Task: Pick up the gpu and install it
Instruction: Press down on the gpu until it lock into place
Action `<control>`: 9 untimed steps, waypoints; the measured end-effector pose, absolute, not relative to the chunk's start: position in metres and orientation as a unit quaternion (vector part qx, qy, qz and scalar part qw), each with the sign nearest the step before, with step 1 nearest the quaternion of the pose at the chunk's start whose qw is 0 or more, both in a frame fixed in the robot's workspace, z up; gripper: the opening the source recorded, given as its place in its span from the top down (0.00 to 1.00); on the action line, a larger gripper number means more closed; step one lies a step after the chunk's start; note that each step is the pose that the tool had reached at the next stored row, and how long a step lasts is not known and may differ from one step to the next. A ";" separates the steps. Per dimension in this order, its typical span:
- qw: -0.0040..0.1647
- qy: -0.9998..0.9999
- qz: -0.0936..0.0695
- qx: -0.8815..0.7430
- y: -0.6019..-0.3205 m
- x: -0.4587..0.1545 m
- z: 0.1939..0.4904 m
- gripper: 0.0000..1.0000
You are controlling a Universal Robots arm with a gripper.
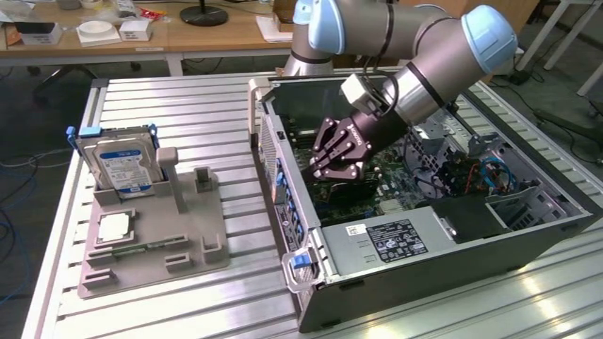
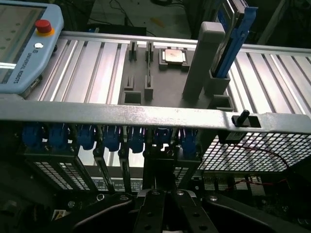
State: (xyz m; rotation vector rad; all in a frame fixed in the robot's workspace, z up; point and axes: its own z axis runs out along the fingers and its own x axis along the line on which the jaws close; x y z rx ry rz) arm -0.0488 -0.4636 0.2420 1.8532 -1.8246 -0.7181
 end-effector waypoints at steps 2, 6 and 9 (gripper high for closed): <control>0.215 -0.661 -0.254 0.673 -0.463 -0.049 0.242 0.90; 0.205 -0.664 -0.244 0.677 -0.463 -0.049 0.242 0.90; 0.200 -0.665 -0.239 0.679 -0.463 -0.049 0.242 0.90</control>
